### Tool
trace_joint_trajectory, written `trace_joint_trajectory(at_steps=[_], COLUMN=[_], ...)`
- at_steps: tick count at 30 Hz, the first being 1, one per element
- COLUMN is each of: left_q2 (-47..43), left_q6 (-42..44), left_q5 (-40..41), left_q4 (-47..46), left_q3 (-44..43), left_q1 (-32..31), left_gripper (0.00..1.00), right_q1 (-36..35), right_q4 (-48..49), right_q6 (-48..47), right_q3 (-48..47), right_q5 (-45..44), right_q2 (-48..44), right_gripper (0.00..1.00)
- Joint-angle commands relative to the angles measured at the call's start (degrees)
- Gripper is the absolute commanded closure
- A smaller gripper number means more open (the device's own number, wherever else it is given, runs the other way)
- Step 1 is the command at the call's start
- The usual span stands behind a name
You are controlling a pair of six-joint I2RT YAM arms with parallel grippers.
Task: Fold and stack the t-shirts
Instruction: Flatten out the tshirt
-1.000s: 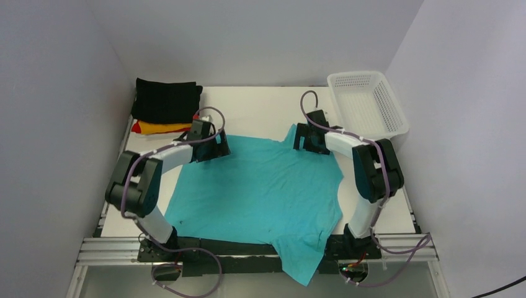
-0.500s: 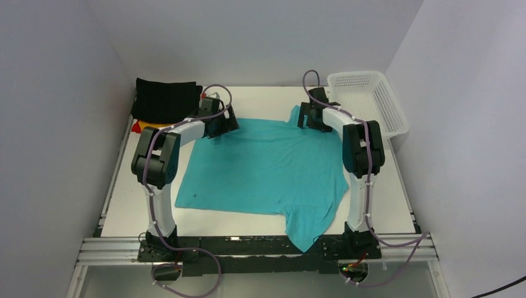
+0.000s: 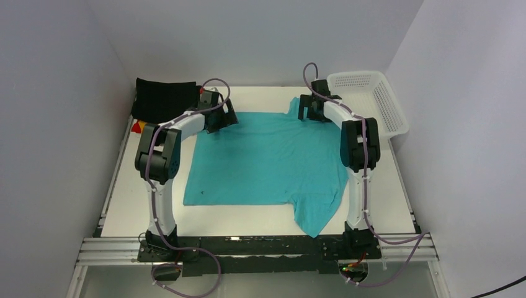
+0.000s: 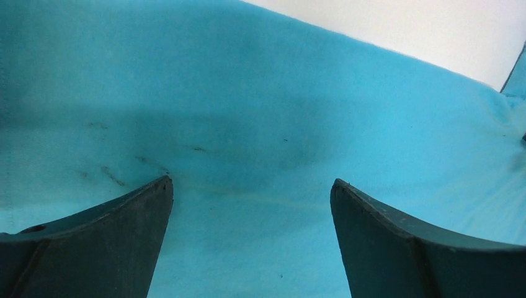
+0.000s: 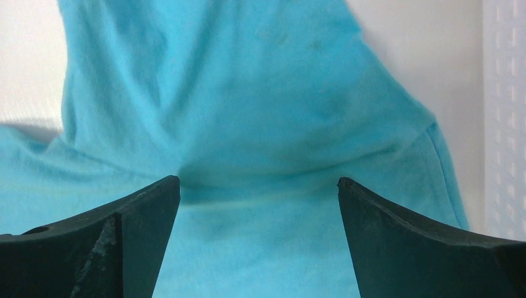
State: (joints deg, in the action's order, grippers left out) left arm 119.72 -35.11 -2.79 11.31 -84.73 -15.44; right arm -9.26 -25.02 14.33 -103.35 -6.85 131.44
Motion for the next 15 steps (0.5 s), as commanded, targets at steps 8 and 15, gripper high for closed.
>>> trace_joint_trajectory(at_steps=[8, 15], left_q2=[-29.3, -52.5], left_q6=[4.7, -3.6], left_q5=[7.8, 21.1], left_q4=[3.8, 13.1], left_q3=[16.0, 37.0], left_q1=[-3.4, -4.7], left_gripper=[0.01, 0.01], right_q1=[-7.2, -8.2], right_q4=[3.9, 13.7], right_q6=[-1.7, 5.8], right_q3=[22.1, 44.2], right_q5=[-7.2, -7.5], right_q2=[-31.2, -55.1], right_gripper=[0.00, 0.00])
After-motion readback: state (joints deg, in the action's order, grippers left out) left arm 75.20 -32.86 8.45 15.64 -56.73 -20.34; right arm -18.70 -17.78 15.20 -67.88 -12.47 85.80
